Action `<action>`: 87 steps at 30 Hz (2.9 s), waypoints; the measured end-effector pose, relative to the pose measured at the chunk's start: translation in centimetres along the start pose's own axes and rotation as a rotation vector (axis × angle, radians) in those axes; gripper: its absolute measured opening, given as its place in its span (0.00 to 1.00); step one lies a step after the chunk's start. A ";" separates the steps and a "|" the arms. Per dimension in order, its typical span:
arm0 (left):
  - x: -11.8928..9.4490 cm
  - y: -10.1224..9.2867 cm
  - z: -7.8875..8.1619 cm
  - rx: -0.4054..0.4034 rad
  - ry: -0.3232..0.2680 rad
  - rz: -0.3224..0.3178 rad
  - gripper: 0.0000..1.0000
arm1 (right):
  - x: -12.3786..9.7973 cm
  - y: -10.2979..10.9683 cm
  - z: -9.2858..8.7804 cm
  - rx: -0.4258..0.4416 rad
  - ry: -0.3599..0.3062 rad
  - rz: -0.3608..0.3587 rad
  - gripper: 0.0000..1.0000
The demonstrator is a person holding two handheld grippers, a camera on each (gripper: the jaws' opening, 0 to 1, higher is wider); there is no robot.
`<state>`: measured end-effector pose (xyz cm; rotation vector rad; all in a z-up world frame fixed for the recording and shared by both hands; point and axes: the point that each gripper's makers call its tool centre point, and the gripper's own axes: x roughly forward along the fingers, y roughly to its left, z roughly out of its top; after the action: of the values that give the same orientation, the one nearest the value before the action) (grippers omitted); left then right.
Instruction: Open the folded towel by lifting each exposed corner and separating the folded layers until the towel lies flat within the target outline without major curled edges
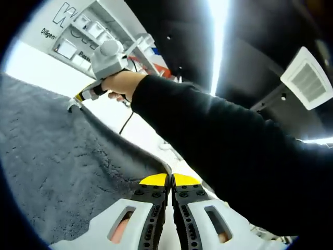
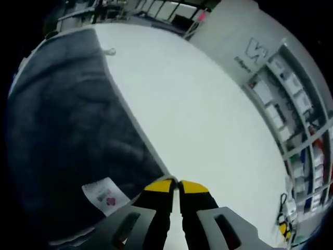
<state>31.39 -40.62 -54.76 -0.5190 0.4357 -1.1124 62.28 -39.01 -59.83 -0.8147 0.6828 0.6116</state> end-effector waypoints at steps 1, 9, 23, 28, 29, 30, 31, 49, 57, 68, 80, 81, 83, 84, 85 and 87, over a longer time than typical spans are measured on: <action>0.0 -0.1 0.0 0.006 0.004 0.001 0.00 | 0.0 0.0 0.0 0.002 0.000 0.001 0.00; 0.6 0.8 -1.5 0.034 0.082 0.036 0.00 | 0.2 0.0 -0.2 0.041 -0.007 0.011 0.00; 1.2 1.3 -2.8 0.057 0.159 0.049 0.01 | 0.1 0.2 -0.3 0.137 -0.100 0.007 0.00; 0.9 0.7 -3.0 0.085 0.166 0.036 0.26 | -0.4 -0.6 -0.2 0.123 -0.090 -0.057 0.15; 0.8 0.5 -2.2 0.130 0.114 0.044 0.42 | -0.7 -0.8 -0.3 0.120 -0.091 -0.065 0.21; 0.6 0.2 -1.7 0.183 0.083 0.050 0.53 | -1.0 -1.0 -0.4 0.122 -0.092 -0.070 0.26; 0.3 -0.6 -1.6 0.212 0.077 0.036 0.64 | -1.4 -1.2 -0.5 0.128 -0.096 -0.080 0.30; -6.8 -4.1 2.8 0.426 0.044 -0.063 1.00 | -7.0 -0.1 -5.5 0.337 -0.137 -0.101 0.68; -13.2 0.7 6.2 0.493 0.012 0.065 1.00 | -10.5 1.6 -7.8 0.360 -0.127 -0.164 0.70; -28.6 10.2 13.6 0.489 -0.101 0.388 1.00 | -17.8 3.6 -8.8 0.497 -0.229 -0.248 0.76; -45.1 17.2 19.7 0.493 -0.161 0.685 1.00 | -23.4 2.9 -7.7 0.636 -0.361 -0.389 1.00; -45.8 17.3 20.0 0.490 -0.171 0.690 1.00 | -23.6 3.0 -7.5 0.642 -0.374 -0.384 1.00; -47.5 17.8 20.6 0.485 -0.180 0.706 1.00 | -24.1 3.4 -7.3 0.648 -0.379 -0.390 1.00; -48.4 18.0 20.9 0.479 -0.189 0.725 1.00 | -24.2 3.6 -7.1 0.640 -0.375 -0.403 1.00; -49.0 18.1 21.1 0.483 -0.188 0.731 1.00 | -24.5 4.0 -6.7 0.617 -0.362 -0.412 1.00; -50.0 18.4 21.4 0.490 -0.180 0.748 1.00 | -25.2 4.3 -6.1 0.615 -0.382 -0.426 1.00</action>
<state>37.89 15.54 -44.91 -0.0008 0.1566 -0.4124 41.48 -47.28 -46.03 -0.2372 0.2973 0.1373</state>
